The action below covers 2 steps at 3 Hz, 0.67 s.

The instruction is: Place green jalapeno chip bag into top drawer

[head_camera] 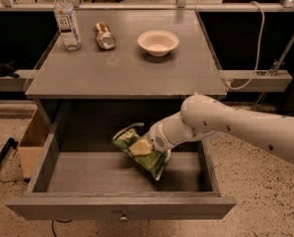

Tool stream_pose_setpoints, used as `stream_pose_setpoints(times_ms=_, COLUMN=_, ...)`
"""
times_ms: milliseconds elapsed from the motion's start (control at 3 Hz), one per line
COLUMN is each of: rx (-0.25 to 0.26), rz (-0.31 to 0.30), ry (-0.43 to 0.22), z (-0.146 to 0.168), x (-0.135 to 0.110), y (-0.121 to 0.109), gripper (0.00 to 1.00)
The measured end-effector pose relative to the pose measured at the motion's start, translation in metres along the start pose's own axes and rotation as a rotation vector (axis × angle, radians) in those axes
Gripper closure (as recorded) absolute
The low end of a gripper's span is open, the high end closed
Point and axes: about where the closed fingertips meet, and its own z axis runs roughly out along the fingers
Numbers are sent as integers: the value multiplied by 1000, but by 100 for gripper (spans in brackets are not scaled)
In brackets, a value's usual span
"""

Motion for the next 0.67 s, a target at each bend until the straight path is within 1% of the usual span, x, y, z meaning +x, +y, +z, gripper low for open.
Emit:
stream_pose_setpoints(times_ms=333, rx=0, rz=0, ry=0, z=0, x=0, y=0, gripper=31)
stream_pose_setpoints(times_ms=667, rx=0, rz=0, ry=0, z=0, x=0, y=0, gripper=8)
